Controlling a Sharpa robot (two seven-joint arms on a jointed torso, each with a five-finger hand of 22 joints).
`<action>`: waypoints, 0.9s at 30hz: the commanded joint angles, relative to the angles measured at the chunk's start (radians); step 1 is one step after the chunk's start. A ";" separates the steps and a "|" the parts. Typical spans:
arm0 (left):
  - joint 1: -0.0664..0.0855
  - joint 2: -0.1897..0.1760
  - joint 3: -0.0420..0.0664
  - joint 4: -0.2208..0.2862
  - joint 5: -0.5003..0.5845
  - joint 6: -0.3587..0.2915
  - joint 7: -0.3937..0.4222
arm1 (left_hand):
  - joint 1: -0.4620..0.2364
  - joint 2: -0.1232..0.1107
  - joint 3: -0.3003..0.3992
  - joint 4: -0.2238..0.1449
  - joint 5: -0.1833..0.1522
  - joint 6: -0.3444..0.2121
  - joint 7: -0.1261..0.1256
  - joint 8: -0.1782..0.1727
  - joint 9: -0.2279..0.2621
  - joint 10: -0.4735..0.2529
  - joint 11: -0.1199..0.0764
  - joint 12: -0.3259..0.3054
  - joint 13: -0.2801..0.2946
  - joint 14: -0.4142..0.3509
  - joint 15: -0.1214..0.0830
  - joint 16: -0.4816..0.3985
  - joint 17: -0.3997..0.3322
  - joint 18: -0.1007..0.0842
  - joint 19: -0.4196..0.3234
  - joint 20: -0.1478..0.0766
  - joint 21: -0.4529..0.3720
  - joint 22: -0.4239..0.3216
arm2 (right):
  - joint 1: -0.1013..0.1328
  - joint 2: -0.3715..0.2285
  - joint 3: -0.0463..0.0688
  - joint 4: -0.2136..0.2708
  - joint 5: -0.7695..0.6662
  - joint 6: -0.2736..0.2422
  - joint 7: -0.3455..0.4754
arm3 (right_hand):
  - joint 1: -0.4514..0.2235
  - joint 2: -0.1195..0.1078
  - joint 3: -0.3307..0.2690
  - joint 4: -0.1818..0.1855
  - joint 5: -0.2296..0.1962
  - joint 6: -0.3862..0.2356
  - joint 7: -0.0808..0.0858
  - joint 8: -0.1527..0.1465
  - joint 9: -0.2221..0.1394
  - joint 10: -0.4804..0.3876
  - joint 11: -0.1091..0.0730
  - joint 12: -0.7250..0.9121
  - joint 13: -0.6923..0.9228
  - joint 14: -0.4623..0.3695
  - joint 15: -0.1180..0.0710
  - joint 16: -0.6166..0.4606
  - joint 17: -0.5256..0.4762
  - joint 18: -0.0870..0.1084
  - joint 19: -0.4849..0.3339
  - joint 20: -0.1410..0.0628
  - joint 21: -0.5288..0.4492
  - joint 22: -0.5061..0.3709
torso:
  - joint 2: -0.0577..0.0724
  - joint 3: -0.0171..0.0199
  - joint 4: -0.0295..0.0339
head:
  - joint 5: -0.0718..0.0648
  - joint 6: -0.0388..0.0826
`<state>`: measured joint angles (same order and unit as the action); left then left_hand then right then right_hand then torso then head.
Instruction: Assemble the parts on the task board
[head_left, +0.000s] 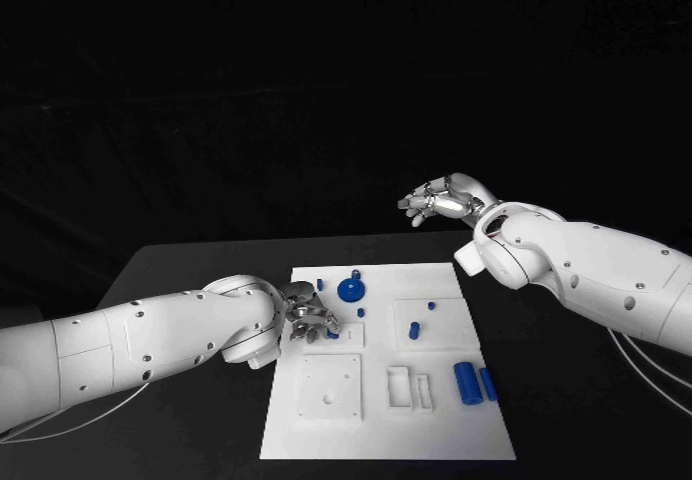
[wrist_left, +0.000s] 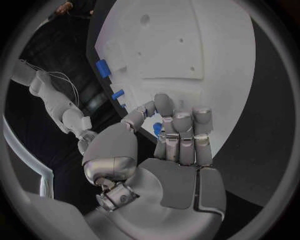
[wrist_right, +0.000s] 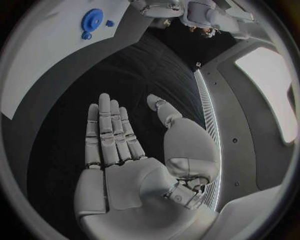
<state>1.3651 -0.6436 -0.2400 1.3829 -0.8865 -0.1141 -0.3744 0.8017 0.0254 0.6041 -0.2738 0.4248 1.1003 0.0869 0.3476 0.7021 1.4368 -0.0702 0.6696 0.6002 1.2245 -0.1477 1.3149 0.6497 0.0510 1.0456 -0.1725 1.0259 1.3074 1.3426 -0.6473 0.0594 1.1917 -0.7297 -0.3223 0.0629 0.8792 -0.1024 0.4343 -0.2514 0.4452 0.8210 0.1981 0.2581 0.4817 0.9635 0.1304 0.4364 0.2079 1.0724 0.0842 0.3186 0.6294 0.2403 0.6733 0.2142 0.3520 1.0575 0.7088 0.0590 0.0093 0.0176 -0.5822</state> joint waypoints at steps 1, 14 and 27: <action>-0.003 0.005 -0.001 0.001 0.002 0.028 0.008 | -0.009 0.002 0.001 0.005 -0.005 0.122 -0.081 -0.003 0.003 -0.021 -0.032 0.005 0.004 0.050 -0.059 0.010 0.001 0.019 0.008 -0.103 0.005 0.013 | -0.001 0.002 0.001 -0.001 0.001 0.015 -0.001 | -0.009 0.002 -0.005 0.001 -0.005 -0.007 0.001 0.007 -0.002 0.001 0.003 -0.006 -0.002 0.001 0.004 -0.006 -0.001 0.001 -0.002 0.005 -0.007 -0.001 | 0.000 -0.0002 0.0009 | 0.000 -0.001; -0.005 0.005 -0.001 0.005 -0.004 0.007 0.017 | -0.002 0.011 0.005 -0.001 -0.002 0.133 -0.085 0.000 0.006 -0.016 -0.036 0.013 0.013 0.055 -0.062 0.021 0.004 0.022 0.012 -0.105 0.011 0.015 | -0.004 0.004 0.001 -0.004 0.001 0.016 0.000 | -0.009 0.002 -0.005 0.001 -0.005 -0.007 0.001 0.007 -0.002 0.001 0.003 -0.006 -0.003 0.001 0.004 -0.006 -0.002 0.001 -0.003 0.005 -0.007 -0.001 | 0.000 -0.0004 0.0001 | 0.001 -0.003; -0.005 0.008 -0.001 0.000 -0.011 0.014 0.011 | -0.001 0.010 0.003 -0.004 -0.015 0.149 -0.092 0.005 0.014 -0.011 -0.042 0.032 0.033 0.062 -0.069 0.044 0.008 0.026 0.019 -0.106 0.024 0.018 | -0.006 0.007 0.001 -0.005 0.001 0.018 0.000 | -0.008 0.003 -0.005 0.001 -0.004 -0.007 0.001 0.007 -0.002 0.001 0.004 -0.006 -0.005 0.001 0.004 -0.007 -0.002 0.002 -0.003 0.005 -0.007 -0.001 | 0.000 0.0008 0.0009 | 0.001 -0.006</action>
<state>1.3631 -0.6406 -0.2397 1.3800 -0.8907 -0.1150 -0.3728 0.7938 0.0252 0.6056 -0.2763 0.4095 1.1120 0.0766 0.3477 0.7153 1.4488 -0.0823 0.6976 0.6312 1.2336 -0.1568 1.3555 0.6568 0.0643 1.0568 -0.1772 1.0452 1.3079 1.3376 -0.6426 0.0595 1.1878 -0.7297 -0.3148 0.0598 0.8793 -0.1024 0.4343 -0.2514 0.4453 0.8210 0.1980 0.2581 0.4809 0.9634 0.1304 0.4364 0.2042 1.0723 0.0841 0.3155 0.6287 0.2403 0.6733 0.2141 0.3481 1.0577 0.7087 0.0590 0.0094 0.0190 -0.5877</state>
